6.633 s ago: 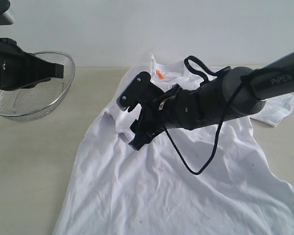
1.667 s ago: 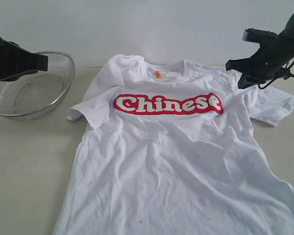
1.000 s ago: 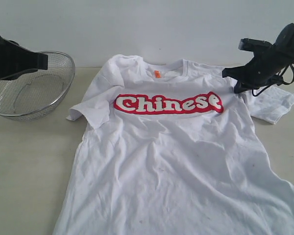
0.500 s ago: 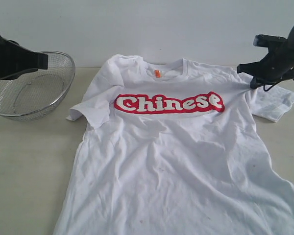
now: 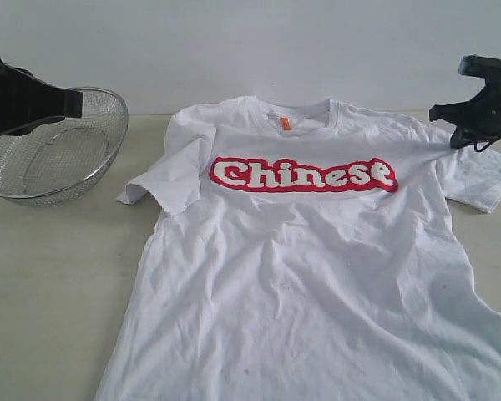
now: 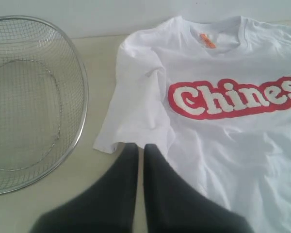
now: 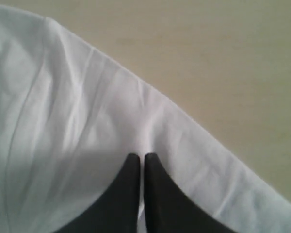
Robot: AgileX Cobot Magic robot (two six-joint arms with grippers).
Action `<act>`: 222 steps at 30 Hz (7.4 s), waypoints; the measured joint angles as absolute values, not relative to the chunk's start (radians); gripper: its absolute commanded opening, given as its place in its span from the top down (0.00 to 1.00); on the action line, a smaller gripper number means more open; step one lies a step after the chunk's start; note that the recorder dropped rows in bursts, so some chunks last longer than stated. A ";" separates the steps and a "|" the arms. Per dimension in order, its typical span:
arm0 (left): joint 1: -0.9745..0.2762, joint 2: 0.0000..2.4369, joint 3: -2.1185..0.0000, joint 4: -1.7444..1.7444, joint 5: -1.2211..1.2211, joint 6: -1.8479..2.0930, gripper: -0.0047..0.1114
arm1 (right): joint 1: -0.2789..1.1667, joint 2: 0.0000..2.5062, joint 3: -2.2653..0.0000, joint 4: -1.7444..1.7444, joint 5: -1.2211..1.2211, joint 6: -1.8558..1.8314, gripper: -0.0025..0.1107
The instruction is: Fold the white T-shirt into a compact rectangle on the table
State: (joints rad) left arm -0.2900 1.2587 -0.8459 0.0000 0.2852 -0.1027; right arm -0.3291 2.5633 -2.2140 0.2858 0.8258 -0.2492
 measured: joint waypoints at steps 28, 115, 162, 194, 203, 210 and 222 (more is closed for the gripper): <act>-0.290 1.504 -0.996 0.000 0.289 0.005 0.92 | -0.163 2.240 -2.096 0.778 1.208 -0.453 0.98; -0.248 2.592 -2.326 0.174 0.850 0.132 0.92 | 0.141 1.874 -1.166 1.029 0.812 -0.914 0.98; -0.611 1.633 -0.692 -0.635 0.600 0.420 0.92 | 0.297 1.519 -0.600 0.766 0.615 -0.639 0.98; -0.623 1.696 -0.547 -0.719 0.465 0.385 0.92 | 0.299 1.519 -0.540 0.687 0.516 -0.556 0.98; -0.625 1.584 -0.502 -0.669 0.503 0.385 0.92 | 0.299 1.519 -0.540 0.683 0.486 -0.546 0.98; -0.625 1.553 -0.502 -0.669 0.478 0.387 0.92 | 0.299 1.521 -0.645 0.689 0.490 -0.542 0.98; -0.625 1.528 -0.501 -0.669 0.465 0.408 0.92 | 0.108 1.677 -0.842 0.530 0.559 -0.390 0.98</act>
